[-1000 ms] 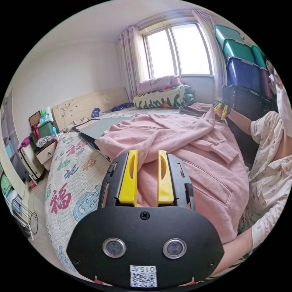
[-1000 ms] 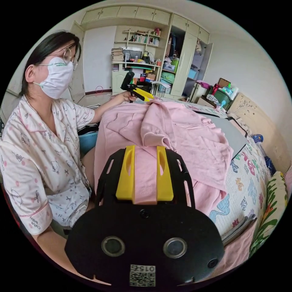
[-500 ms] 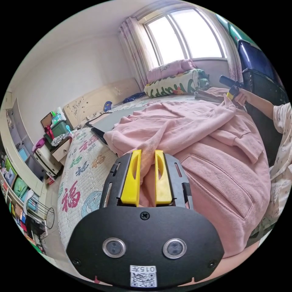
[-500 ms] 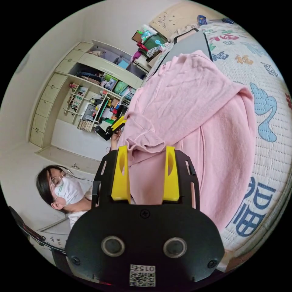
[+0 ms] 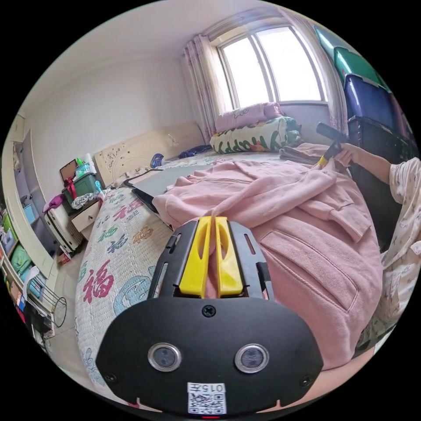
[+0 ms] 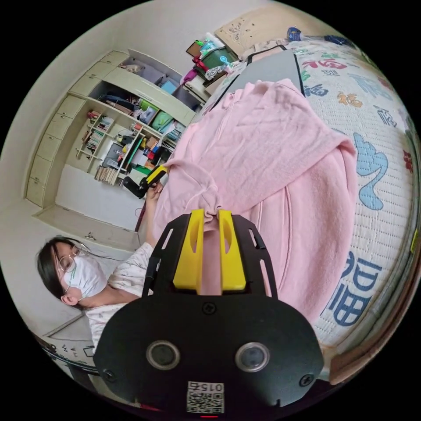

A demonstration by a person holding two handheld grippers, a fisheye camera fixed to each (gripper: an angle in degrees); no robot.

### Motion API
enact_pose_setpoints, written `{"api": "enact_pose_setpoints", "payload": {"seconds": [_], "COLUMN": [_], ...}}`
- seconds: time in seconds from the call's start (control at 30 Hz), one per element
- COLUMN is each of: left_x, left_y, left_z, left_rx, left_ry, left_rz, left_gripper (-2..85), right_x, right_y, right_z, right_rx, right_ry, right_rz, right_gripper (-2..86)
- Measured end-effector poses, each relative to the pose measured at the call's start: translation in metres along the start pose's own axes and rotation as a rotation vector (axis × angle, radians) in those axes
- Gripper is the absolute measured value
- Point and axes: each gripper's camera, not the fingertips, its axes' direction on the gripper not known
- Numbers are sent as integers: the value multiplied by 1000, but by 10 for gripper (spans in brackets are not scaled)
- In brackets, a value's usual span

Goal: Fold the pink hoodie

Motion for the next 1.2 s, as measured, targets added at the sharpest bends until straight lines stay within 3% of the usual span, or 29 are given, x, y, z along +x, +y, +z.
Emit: {"api": "enact_pose_setpoints", "payload": {"seconds": [0.13,0.2,0.3,0.4,0.47,0.6,0.8,1.03,1.2], "left_x": [-16,-24,-23,-22,-22,-20,-28,-39,-44], "left_y": [8,14,16,14,12,11,12,17,20], "left_z": [-26,-36,-42,-40,-36,-32,-34,-47,-56], "left_rx": [105,97,48,15,-11,-35,-33,41,77], "left_ry": [-5,14,72,70,70,49,54,14,-7], "left_rz": [-53,-47,5,27,33,49,34,11,-1], "left_gripper": [4,4,4,4,4,4,3,5,5], "right_x": [-51,-97,-131,-124,-101,-45,-13,-39,-100], "right_y": [16,46,90,117,111,65,6,26,90], "right_z": [-33,-56,-51,-24,-9,39,109,120,65], "right_rx": [211,380,306,324,279,66,-62,-69,58], "right_ry": [95,147,76,337,408,270,361,481,294], "right_rz": [-219,-481,-671,-560,-445,-221,-97,-252,-499], "right_gripper": [35,8,0,0,11,129,125,38,12]}}
